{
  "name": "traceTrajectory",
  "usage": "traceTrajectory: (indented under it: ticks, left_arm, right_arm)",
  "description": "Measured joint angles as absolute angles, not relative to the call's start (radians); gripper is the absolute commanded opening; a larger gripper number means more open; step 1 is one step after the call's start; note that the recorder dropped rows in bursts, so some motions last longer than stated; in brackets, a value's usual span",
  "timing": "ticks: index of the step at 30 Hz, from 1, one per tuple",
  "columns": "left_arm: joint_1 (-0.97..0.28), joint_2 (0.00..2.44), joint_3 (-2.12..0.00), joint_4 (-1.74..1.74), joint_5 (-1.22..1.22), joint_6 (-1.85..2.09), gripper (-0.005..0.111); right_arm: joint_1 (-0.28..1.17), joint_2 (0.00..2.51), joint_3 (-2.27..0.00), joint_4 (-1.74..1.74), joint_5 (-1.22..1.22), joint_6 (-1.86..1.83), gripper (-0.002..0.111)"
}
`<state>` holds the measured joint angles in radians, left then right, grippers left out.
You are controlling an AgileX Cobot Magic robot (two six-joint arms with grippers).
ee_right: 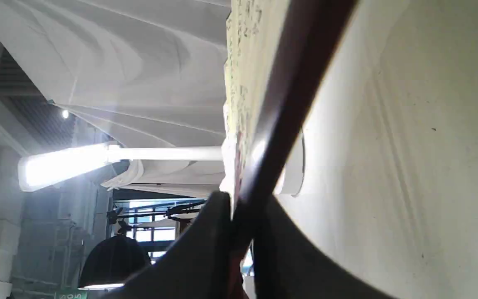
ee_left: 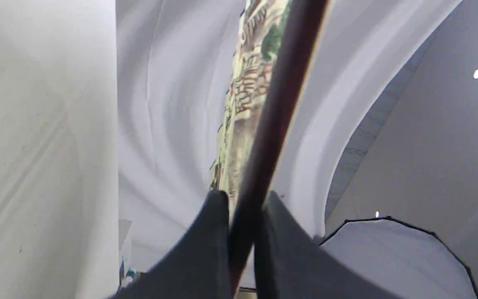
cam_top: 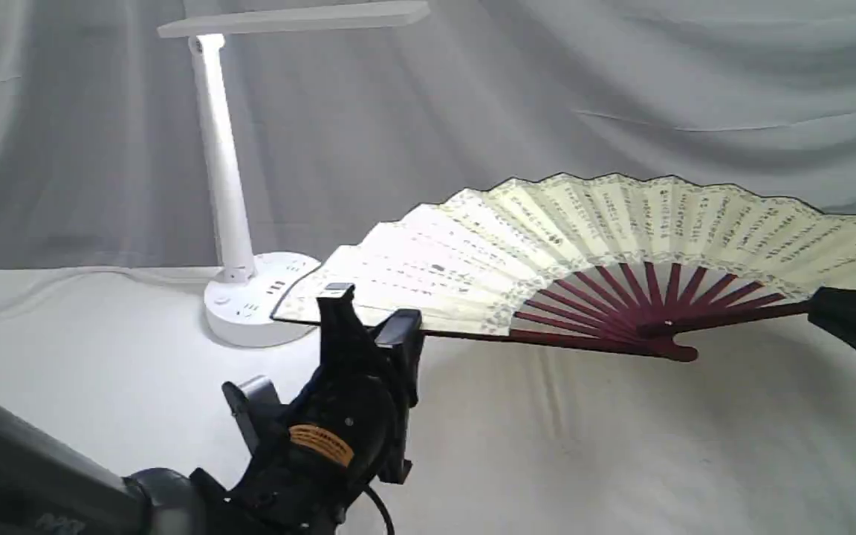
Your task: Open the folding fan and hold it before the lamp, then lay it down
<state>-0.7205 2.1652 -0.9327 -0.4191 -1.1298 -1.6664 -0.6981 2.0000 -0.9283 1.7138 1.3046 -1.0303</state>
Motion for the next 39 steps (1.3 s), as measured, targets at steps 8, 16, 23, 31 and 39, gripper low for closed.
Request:
traceTrajectory:
  ticks: [8, 16, 23, 31, 39]
  left_arm:
    - [-0.7, 2.117, -0.857, -0.45, -1.13, -1.632, 0.0]
    - [-0.652, 2.057, -0.757, -0.453, -1.134, -1.638, 0.0]
    - [-0.629, 2.001, -0.703, -0.494, -1.13, -1.64, 0.0]
    - [-0.588, 1.958, -0.669, -0.489, -1.122, -1.634, 0.0]
    - [-0.535, 1.932, -0.668, -0.442, -1.114, -1.632, 0.0]
  right_arm:
    - [-0.633, 2.0, -0.928, 1.726, 1.301, -1.03, 0.0]
    - [-0.536, 2.0, -0.928, 1.735, 1.281, -1.03, 0.0]
    - [-0.458, 2.0, -0.928, 1.772, 1.249, -1.015, 0.0]
    - [-0.419, 2.0, -0.93, 1.773, 1.249, -0.992, 0.0]
    - [-0.389, 2.0, -0.972, 1.773, 1.267, -0.984, 0.0]
